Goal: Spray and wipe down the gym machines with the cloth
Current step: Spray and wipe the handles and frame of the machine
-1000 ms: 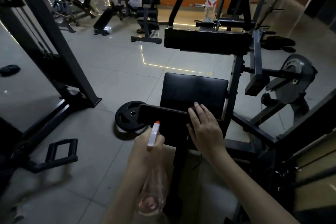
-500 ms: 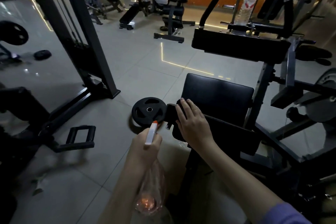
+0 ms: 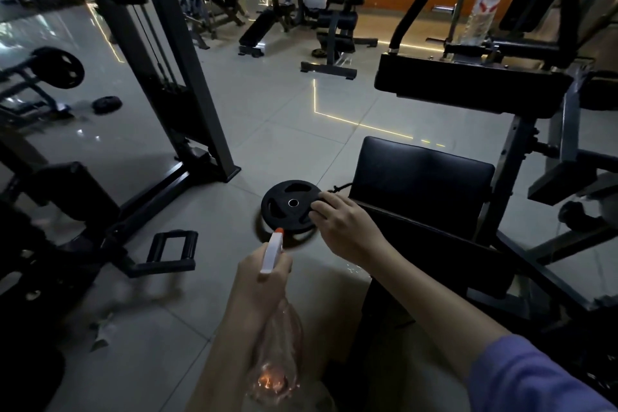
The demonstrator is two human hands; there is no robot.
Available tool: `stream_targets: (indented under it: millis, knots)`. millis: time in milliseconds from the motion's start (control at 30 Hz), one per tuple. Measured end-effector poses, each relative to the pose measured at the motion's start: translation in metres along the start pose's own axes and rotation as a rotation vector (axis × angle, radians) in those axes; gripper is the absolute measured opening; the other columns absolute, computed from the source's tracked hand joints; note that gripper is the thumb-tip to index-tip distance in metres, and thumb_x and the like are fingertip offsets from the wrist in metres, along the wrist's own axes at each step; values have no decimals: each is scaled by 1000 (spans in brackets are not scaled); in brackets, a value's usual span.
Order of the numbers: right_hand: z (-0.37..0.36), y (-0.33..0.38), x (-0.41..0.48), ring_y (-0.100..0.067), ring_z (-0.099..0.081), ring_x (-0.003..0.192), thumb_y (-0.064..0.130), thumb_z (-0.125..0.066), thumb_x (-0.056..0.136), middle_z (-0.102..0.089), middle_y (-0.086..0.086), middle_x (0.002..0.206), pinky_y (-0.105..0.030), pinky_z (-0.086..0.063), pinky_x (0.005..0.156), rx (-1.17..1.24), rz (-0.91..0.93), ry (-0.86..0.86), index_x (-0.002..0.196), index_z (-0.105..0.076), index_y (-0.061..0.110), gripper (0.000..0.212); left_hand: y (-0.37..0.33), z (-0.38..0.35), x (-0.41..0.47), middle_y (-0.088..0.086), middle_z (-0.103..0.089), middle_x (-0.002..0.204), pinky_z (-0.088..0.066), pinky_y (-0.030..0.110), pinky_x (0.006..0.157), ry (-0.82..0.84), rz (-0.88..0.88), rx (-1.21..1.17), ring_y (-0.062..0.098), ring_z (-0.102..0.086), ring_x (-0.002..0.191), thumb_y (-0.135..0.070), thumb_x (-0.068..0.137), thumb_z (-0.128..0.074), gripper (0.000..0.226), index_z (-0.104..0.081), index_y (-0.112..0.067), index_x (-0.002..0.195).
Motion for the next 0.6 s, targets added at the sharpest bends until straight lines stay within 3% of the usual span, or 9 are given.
stream_targets:
  millis: [67, 100, 200, 267, 333, 433, 533, 600]
  knots:
    - [5, -1, -10, -30, -56, 113, 11, -47, 82, -63, -7, 107, -39, -47, 96, -10, 11, -9, 102, -65, 7, 27, -6, 0, 1, 25, -61, 77, -49, 52, 59, 14, -16, 4, 29, -52, 62, -36, 73, -42, 20, -52, -19, 76]
    - [9, -3, -18, -30, -56, 115, 12, -46, 83, -63, -7, 112, -39, -47, 97, -17, 1, -23, 107, -65, 6, 32, -8, -1, 3, 25, -60, 76, -48, 51, 58, 21, -29, -2, 26, -51, 62, -35, 73, -42, 23, -54, -16, 78]
    - [30, -6, -55, -31, -57, 116, 7, -38, 91, -63, -10, 120, -41, -47, 98, -62, -36, -116, 115, -66, 4, 37, -12, -9, 8, 23, -60, 75, -49, 51, 57, 44, -54, -1, 31, -53, 63, -35, 73, -42, 32, -54, -6, 81]
    - [41, -9, -79, -30, -58, 116, 7, -35, 93, -62, -11, 124, -41, -47, 100, -144, -66, -134, 118, -65, 6, 39, -18, -17, 7, 23, -61, 77, -49, 52, 60, 67, -69, 7, 34, -55, 67, -36, 73, -42, 18, -48, -18, 73]
    - [41, -13, -83, -29, -55, 121, 17, -46, 88, -56, -11, 133, -40, -44, 103, -211, -134, -72, 125, -61, 9, 41, -25, -22, 5, 23, -61, 78, -49, 52, 62, 81, -87, 6, 37, -57, 71, -36, 73, -41, 17, -50, -21, 76]
    - [23, -19, -53, -30, -52, 124, 34, -69, 78, -51, -13, 138, -41, -42, 103, -188, -269, 52, 130, -56, 9, 59, -31, -27, 7, 23, -60, 77, -50, 53, 64, 108, -131, 11, 39, -58, 77, -35, 75, -40, 31, -52, -7, 83]
    - [10, -18, -21, -29, -54, 122, 34, -73, 76, -53, -13, 136, -40, -44, 100, -153, -298, 88, 130, -55, 8, 62, -35, -29, 8, 23, -60, 79, -49, 53, 64, 148, -168, 48, 38, -57, 77, -34, 76, -39, 28, -50, -10, 85]
    - [7, -18, -21, -30, -54, 122, 29, -72, 80, -54, -12, 135, -41, -47, 100, -133, -278, 73, 129, -56, 6, 56, -33, -30, 9, 23, -60, 80, -51, 53, 65, 159, -158, 48, 39, -58, 78, -35, 76, -39, 38, -53, -3, 90]
Point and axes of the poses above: each hand's wrist, its own x-axis towards the middle knuckle, its own z-axis out of the back of the hand, y = z × x, the point moved 8 cm from there along x, towards the middle knuckle
